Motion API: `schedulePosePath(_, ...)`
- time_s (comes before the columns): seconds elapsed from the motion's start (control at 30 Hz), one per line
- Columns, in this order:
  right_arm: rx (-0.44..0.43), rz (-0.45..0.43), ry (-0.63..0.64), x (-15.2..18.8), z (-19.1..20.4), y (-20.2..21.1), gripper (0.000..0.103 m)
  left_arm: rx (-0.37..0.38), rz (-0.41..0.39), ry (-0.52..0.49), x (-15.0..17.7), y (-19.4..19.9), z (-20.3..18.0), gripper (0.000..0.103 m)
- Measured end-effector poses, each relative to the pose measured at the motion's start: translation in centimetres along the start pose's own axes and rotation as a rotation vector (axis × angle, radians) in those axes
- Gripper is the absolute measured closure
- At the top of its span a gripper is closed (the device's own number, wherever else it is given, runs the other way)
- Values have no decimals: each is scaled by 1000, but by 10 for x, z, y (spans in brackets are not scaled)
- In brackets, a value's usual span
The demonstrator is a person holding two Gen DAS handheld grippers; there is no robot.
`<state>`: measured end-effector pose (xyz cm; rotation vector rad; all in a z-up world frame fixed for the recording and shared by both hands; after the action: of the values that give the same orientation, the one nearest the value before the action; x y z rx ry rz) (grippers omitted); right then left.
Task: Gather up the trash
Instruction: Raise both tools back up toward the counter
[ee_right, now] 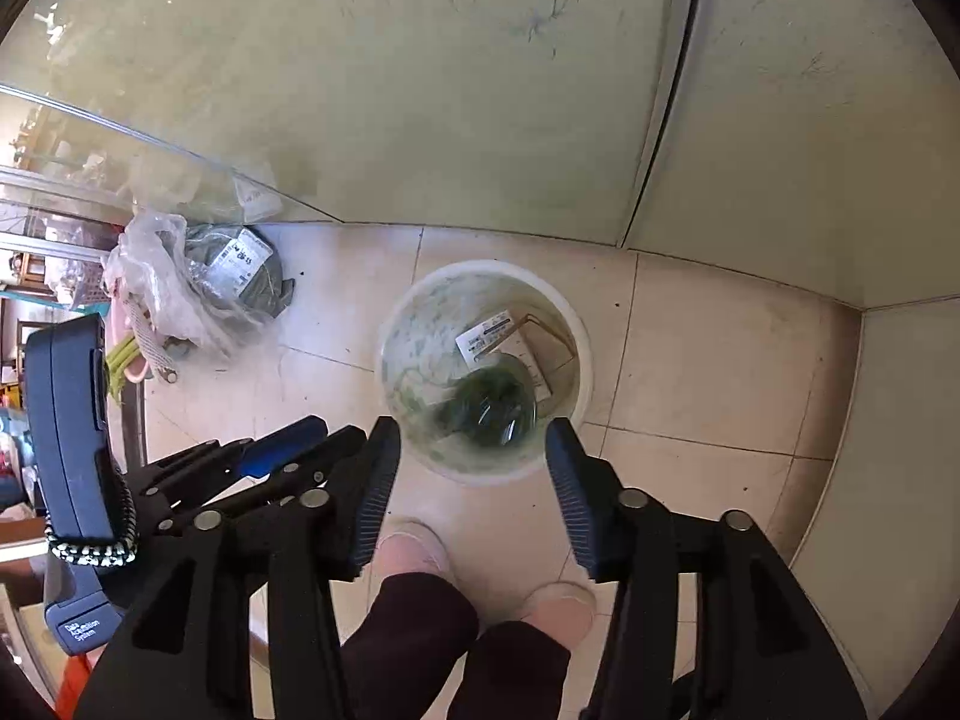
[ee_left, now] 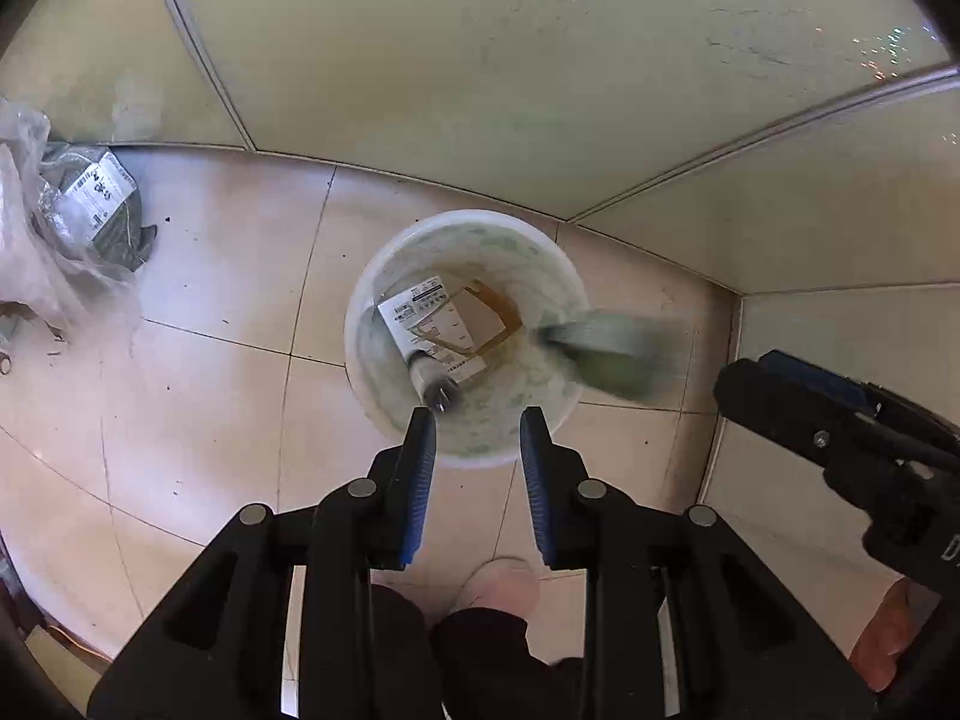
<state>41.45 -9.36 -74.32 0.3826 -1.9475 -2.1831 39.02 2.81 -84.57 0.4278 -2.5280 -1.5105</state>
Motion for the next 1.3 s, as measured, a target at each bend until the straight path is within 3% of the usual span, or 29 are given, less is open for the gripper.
schedulePosePath(0.1, 8, -10, 18, 0, 1, 14, 54, -23, -2, -18, -1, 8, -3, 76)
schedulePosePath(0.3, -3, -33, 8, -4, 9, 67, 54, -65, -40, -37, -6, 68, -27, 76)
schedulePosePath(0.9, -22, -274, -77, -10, 43, 366, 54, -104, -288, -246, -32, 395, -165, 73)
schedulePosePath(1.0, -18, -333, -90, -14, 48, 405, 54, -94, -334, -286, -39, 441, -185, 72)
schedulePosePath(1.1, -1, -389, -101, -18, 50, 438, 54, -79, -374, -320, -46, 477, -200, 64)
schedulePosePath(1.3, 59, -499, -155, -31, 45, 493, 53, -75, -442, -395, -64, 529, -233, 60)
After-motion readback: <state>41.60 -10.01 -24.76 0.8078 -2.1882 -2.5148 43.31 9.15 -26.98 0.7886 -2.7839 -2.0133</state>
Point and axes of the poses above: each gripper's, at about its wrist camera, not at the fingertips, and y roughly against the way its jaws point, z to its left, x to its underside, the point moved 6 cm from there along -y, roughly the way its jaws point, and after that the axes turned 11 degrees about x, right-handed, at the moved point
